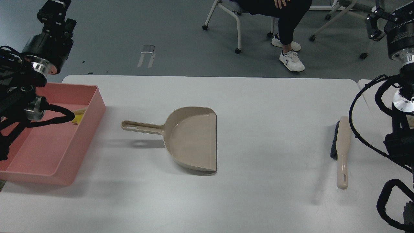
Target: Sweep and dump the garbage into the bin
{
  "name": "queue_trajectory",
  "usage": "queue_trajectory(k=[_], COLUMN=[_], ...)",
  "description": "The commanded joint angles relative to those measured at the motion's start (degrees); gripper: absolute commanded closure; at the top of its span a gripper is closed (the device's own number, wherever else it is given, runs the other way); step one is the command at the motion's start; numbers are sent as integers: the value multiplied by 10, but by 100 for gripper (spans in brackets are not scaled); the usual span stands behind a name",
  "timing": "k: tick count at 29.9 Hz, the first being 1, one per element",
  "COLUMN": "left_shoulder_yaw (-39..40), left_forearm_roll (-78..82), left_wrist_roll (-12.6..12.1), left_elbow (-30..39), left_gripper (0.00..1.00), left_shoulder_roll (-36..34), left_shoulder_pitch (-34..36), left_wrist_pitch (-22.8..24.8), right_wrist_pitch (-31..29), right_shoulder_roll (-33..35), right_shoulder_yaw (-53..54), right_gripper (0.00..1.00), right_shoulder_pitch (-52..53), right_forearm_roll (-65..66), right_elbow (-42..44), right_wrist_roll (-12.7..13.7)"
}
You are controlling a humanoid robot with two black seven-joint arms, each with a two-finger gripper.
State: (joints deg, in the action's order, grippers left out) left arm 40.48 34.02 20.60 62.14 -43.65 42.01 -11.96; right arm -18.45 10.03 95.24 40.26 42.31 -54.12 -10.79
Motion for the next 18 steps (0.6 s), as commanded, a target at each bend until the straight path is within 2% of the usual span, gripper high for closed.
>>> queue_trajectory(k=[1,5,7,8,10,16,18], left_shoulder_yaw=[-1,-3,-3,-3,-2,7,8], left_forearm_roll=[0,1,3,3,1,-11,-33], left_wrist_roll=[-2,-17,-14,-14,-8,-7,-6], left_elbow=[-45,-111,-186,-186,-242,-265,-265], left_gripper=[22,22,22,22,22,21,16], left_shoulder_roll=[51,127,180,181,221,256,283], left_shoulder_pitch=[40,79,106,106,128,136,138], left_wrist_pitch=[6,16,60,60,84,90,89], right_wrist_pitch=[-13,-12,-12,-12,-13,-14,-12], right_shoulder_roll=[-2,-8,-20,-20,-24,-40,-47], right_shoulder_yaw=[-9,-30,-32,-32,-36,-73,-116], right_gripper=[0,0,0,0,0,0,0], right_shoulder_pitch=[5,38,62,62,110,193,211], right_forearm_roll=[1,1,1,1,1,1,1], right_elbow=[-2,28,73,73,123,219,244], right_wrist_roll=[2,-5,-6,-6,-6,-11,-37])
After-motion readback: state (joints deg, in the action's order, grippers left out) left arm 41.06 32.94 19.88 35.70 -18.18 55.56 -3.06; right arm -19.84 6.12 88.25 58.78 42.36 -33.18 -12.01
